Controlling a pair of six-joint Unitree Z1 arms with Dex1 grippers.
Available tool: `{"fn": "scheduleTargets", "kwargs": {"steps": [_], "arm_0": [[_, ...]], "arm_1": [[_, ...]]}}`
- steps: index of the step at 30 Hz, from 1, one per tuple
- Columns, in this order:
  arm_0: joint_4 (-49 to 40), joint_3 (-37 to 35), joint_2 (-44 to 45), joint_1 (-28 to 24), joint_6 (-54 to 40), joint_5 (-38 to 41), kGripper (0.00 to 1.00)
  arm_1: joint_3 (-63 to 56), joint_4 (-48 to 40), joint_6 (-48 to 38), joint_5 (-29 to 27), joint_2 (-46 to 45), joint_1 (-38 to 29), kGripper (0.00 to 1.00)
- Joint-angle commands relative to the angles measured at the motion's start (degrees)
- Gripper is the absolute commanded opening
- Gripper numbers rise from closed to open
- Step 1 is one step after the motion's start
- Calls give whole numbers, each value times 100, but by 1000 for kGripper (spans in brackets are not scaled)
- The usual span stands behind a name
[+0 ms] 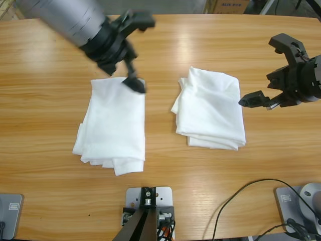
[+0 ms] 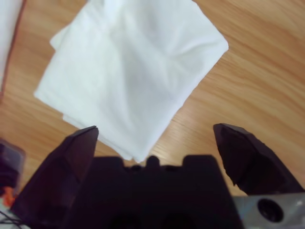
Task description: Fold clothes
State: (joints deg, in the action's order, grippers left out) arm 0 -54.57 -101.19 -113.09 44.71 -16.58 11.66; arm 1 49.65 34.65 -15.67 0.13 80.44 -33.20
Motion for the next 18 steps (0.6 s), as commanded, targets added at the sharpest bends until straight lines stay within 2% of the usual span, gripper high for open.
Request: {"fn": "scheduleTargets", "kwargs": {"steps": [1, 4, 6, 7, 10, 14, 16, 18], "arm_0": [[-155, -344, -959, 572, 1303, 110, 991], [-241, -330, -1174, 702, 2664, 449, 997], [-245, -300, -1281, 534, 3383, 1154, 998], [-227, -302, -1316, 493, 3569, 1358, 1000], [-69, -237, -1321, 347, 4040, 1671, 1000], [648, 881, -1237, -428, 4655, 2808, 1000], [1272, 1572, -1108, -714, 4708, 3009, 996], [1842, 2008, -1114, -895, 4847, 3132, 996]], "arm_1": [[-203, -635, -574, 12, 915, 185, 1000], [-407, -665, -1342, 116, 587, 673, 992], [-637, -793, -1392, 639, 221, 1218, 981], [-715, -832, -1258, 1075, 8, 1615, 968], [-651, -580, -841, 1747, -410, 2333, 954], [-608, -417, -390, 2483, -310, 2709, 913], [-588, -415, -254, 2782, -159, 2835, 913], [-550, -408, -201, 2844, -80, 2869, 913]]}}
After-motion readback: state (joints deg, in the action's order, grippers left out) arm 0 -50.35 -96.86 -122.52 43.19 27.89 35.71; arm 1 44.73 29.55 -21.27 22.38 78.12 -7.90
